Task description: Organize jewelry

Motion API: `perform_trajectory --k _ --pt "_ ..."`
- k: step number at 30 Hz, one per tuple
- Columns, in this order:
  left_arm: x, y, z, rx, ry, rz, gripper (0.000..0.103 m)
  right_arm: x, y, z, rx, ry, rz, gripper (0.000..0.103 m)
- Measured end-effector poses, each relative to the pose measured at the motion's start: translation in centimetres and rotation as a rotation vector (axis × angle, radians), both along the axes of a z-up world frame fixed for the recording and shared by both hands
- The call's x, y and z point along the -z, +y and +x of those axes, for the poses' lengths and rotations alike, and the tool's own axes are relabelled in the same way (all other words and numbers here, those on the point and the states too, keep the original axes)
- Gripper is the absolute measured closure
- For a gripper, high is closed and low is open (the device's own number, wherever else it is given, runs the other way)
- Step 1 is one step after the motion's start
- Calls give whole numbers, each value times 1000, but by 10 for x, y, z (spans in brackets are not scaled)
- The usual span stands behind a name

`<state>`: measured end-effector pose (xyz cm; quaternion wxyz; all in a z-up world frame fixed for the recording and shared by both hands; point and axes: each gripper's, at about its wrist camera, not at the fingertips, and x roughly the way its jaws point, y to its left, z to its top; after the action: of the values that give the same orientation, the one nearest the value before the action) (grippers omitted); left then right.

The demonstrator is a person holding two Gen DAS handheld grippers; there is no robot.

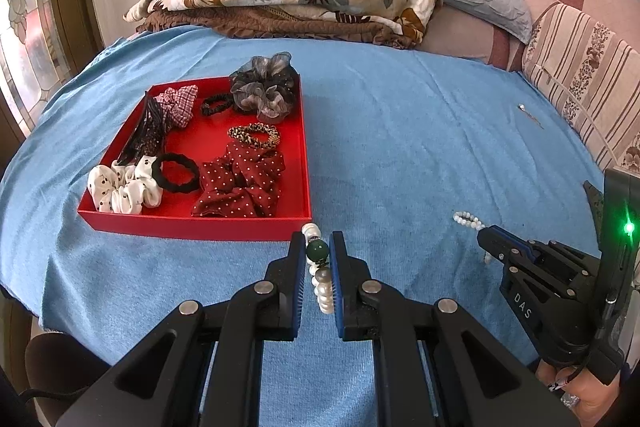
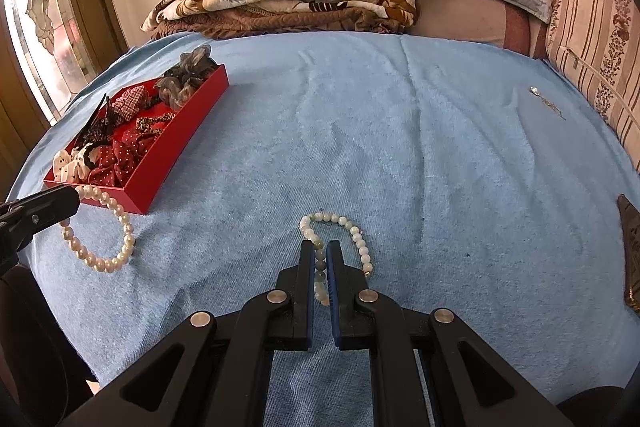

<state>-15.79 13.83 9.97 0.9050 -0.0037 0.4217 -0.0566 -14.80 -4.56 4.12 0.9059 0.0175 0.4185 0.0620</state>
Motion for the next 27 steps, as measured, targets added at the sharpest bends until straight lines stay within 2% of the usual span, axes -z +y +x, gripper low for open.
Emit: perform_trajectory --k 27 --pt "8 1 3 3 29 -10 92 12 2 4 -6 39 -8 96"
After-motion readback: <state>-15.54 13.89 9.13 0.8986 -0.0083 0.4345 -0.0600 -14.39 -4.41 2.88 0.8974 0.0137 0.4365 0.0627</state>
